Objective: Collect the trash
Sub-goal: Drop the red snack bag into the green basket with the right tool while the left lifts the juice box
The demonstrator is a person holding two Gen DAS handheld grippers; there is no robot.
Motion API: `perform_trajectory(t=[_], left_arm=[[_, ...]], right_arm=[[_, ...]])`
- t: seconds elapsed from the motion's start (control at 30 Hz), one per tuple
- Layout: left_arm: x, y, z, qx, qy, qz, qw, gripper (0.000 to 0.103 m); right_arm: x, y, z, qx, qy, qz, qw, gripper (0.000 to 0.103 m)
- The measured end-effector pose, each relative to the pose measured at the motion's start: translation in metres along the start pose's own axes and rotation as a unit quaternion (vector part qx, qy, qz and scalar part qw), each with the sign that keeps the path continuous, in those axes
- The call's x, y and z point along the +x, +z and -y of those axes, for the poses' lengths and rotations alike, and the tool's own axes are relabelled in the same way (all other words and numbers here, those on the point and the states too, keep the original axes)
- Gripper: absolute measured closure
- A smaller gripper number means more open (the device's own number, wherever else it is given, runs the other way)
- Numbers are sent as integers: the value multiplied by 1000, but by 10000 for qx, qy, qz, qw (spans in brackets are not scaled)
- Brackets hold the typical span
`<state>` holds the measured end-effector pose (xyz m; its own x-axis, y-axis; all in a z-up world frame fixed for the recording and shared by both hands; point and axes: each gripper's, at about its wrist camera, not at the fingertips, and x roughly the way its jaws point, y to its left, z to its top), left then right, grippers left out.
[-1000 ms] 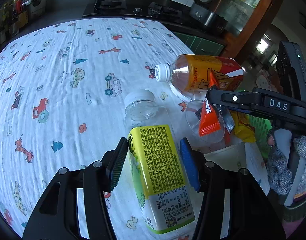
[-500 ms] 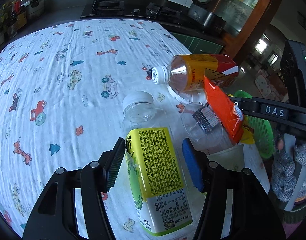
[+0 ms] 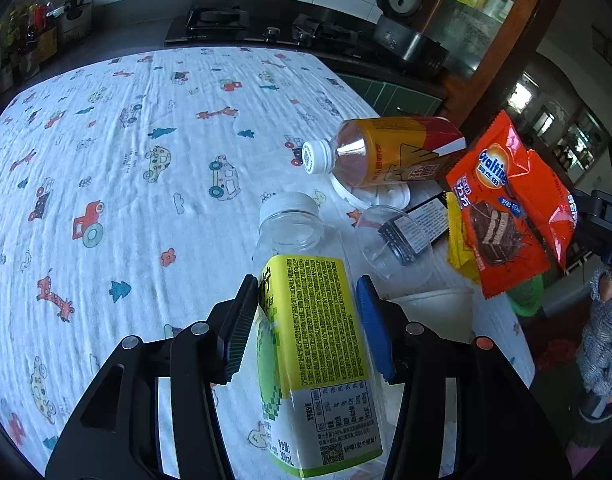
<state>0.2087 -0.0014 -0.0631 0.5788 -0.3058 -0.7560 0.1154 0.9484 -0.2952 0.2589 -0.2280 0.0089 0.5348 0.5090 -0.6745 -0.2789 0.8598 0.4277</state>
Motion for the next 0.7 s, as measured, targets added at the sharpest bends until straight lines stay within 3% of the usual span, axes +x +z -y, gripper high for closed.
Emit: perform_trajectory(t=[0.13,0.37,0.57,0.7], left_arm=[[-26,3,4,48,-86,250,9996,53],[-58,20,31,227,-459,581,9970,54],[-49,39,85,554,-898,545,9929,54],[-29,53,132,826,-1160,440,9888,54]], right_arm=[[-26,-1,16,85,-33,237,9997,100],[-62,-5,81,537,-644,548,9950,100],[-77,-15,150,756,-1419,625,9850,99],[-78,-20,196,997,-1586,626,9803,91]])
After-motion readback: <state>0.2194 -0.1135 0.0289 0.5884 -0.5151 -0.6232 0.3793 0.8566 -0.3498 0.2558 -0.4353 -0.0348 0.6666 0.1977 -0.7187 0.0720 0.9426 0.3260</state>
